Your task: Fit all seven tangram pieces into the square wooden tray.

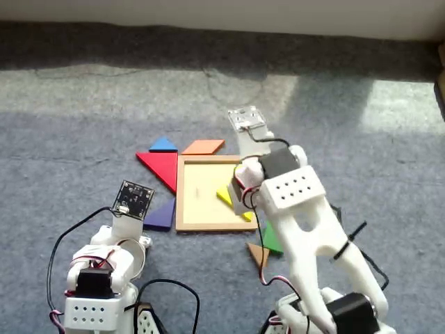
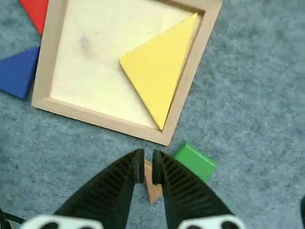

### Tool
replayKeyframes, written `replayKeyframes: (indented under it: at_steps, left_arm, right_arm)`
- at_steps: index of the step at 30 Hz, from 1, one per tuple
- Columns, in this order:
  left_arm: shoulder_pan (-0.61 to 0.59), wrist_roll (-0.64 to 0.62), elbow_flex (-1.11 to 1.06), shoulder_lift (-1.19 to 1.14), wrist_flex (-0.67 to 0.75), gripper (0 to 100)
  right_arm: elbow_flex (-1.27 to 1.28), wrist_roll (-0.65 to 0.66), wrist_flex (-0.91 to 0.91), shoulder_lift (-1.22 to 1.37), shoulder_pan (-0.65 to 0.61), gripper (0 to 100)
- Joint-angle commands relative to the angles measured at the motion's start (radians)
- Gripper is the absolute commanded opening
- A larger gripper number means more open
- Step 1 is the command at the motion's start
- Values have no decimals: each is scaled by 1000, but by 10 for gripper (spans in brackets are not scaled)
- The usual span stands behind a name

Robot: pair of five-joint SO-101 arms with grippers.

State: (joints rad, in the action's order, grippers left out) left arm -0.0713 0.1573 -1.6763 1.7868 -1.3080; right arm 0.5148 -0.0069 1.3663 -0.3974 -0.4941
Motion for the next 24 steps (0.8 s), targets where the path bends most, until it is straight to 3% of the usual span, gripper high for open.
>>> replayKeyframes:
  at_steps: [1,6,16,24]
  left_arm:
    - [-10,3,-19,16,-5,120]
    - [-10,3,-19,16,-5,120]
    - [-10,3,-19,16,-5,120]
    - [-10,3,-19,16,-5,120]
  right_arm:
    - [117,-66,-12,-124,64,182]
    - [217,-253,-13,-101,87,296]
    - [374,-334,-302,12,82,297]
    - [387,-425,-331,223,87,296]
